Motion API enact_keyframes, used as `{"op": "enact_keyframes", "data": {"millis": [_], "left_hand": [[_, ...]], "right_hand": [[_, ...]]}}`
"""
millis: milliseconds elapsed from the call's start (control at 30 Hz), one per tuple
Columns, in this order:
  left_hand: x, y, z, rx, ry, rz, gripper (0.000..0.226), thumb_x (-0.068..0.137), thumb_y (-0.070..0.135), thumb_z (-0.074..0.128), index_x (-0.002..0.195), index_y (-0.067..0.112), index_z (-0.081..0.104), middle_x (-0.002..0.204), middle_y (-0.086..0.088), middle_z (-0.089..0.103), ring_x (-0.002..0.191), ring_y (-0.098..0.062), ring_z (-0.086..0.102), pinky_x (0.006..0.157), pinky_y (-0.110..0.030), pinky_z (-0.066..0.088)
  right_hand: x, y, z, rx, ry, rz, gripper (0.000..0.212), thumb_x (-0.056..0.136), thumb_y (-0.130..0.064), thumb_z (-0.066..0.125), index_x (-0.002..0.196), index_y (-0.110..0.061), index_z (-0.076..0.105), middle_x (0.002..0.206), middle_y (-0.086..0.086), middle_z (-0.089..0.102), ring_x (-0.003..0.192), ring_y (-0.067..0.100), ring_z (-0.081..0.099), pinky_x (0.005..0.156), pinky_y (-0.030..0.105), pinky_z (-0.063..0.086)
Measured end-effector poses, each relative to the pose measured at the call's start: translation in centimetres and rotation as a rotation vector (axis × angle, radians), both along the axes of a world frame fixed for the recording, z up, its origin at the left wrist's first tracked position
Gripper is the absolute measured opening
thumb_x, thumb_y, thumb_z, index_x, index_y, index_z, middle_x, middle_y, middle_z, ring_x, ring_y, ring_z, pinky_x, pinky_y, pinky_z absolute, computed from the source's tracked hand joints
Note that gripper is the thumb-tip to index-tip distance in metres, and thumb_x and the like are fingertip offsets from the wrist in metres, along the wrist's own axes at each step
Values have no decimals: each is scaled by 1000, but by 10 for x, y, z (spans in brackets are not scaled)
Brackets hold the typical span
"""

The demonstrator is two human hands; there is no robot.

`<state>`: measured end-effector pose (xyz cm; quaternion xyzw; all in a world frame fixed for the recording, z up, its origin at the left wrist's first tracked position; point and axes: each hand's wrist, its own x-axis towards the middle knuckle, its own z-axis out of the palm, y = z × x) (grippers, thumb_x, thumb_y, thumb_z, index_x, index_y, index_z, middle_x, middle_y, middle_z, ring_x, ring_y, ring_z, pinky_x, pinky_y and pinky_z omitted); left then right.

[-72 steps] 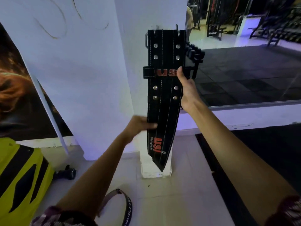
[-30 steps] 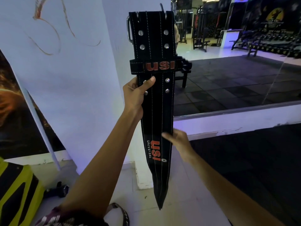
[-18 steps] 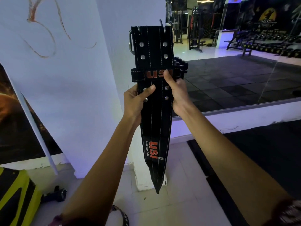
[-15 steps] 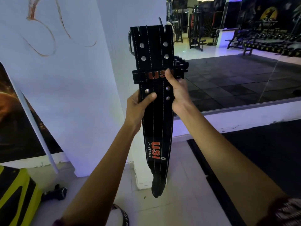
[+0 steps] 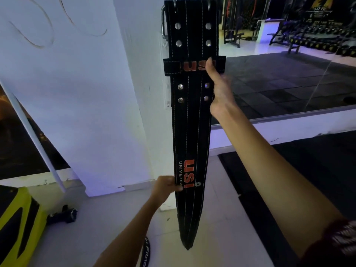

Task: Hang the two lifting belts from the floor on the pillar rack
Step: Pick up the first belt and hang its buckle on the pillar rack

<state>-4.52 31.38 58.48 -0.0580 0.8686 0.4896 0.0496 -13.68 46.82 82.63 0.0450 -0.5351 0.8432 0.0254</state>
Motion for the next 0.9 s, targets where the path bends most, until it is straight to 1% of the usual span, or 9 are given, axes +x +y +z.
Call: {"op": "enact_keyframes", "data": {"millis": [33, 100, 167, 267, 400, 533, 667, 733, 900], "left_hand": [[0, -3, -8, -135, -72, -80, 18, 74, 9, 75, 85, -4, 71, 80, -15, 72, 73, -24, 68, 77, -43, 57], [-6, -1, 12, -146, -35, -125, 21, 77, 16, 73, 92, 2, 71, 89, -11, 73, 76, -16, 70, 69, -21, 56], [-13, 8, 70, 196, 138, -48, 20, 79, 18, 70, 99, 13, 68, 96, -2, 73, 79, -2, 69, 68, -9, 50], [-28, 19, 160, 627, 417, 25, 20, 84, 22, 63, 102, 17, 67, 94, 4, 73, 87, -7, 70, 72, -18, 54], [-39, 27, 217, 712, 584, 117, 14, 83, 9, 67, 96, 5, 69, 84, -3, 74, 79, -19, 71, 66, -29, 57], [-44, 31, 232, 811, 647, 213, 4, 79, 4, 70, 82, 3, 68, 62, 4, 70, 61, -16, 68, 51, -23, 52], [-47, 26, 251, 824, 687, 201, 8, 79, 5, 70, 86, 3, 68, 63, 4, 70, 59, -12, 66, 47, -19, 48], [-47, 26, 252, 819, 680, 188, 10, 80, 6, 70, 89, 3, 69, 70, 1, 72, 67, -16, 68, 52, -22, 51], [-49, 28, 253, 825, 664, 206, 19, 80, 9, 71, 95, -2, 69, 81, -7, 71, 79, -25, 69, 72, -37, 56]], "right_hand": [[0, 2, -1, 17, -10, -2, 25, 79, -40, 67, 67, -23, 54, 66, -7, 45, 53, 6, 38, 44, 22, 27], [1, 5, -4, 35, -16, 14, 24, 80, -41, 66, 68, -23, 54, 66, -8, 45, 52, 5, 38, 44, 21, 27], [-1, 6, -7, 8, 26, 68, 20, 81, -39, 65, 71, -23, 60, 66, -8, 53, 49, 3, 48, 41, 18, 35], [-2, 2, -15, 17, 62, 142, 25, 78, -37, 69, 89, -15, 69, 86, 2, 70, 76, 17, 66, 69, 31, 53], [6, -1, -20, 100, 90, 206, 48, 78, -36, 66, 109, 2, 63, 111, 23, 65, 97, 32, 63, 90, 44, 50], [9, 5, -35, 318, 289, 150, 20, 85, -13, 62, 102, -4, 64, 102, 16, 69, 87, 15, 65, 84, 28, 52], [26, 20, -124, 460, 133, 224, 18, 80, -10, 66, 97, -5, 67, 93, 4, 70, 79, 3, 68, 88, 30, 53], [33, 26, -149, 491, 62, 239, 27, 77, -4, 68, 103, 4, 65, 99, 8, 69, 75, 0, 70, 89, 33, 54], [23, 22, -123, 364, 161, 221, 23, 78, -3, 67, 101, -6, 65, 90, -5, 68, 76, -6, 68, 69, 9, 51]]}}
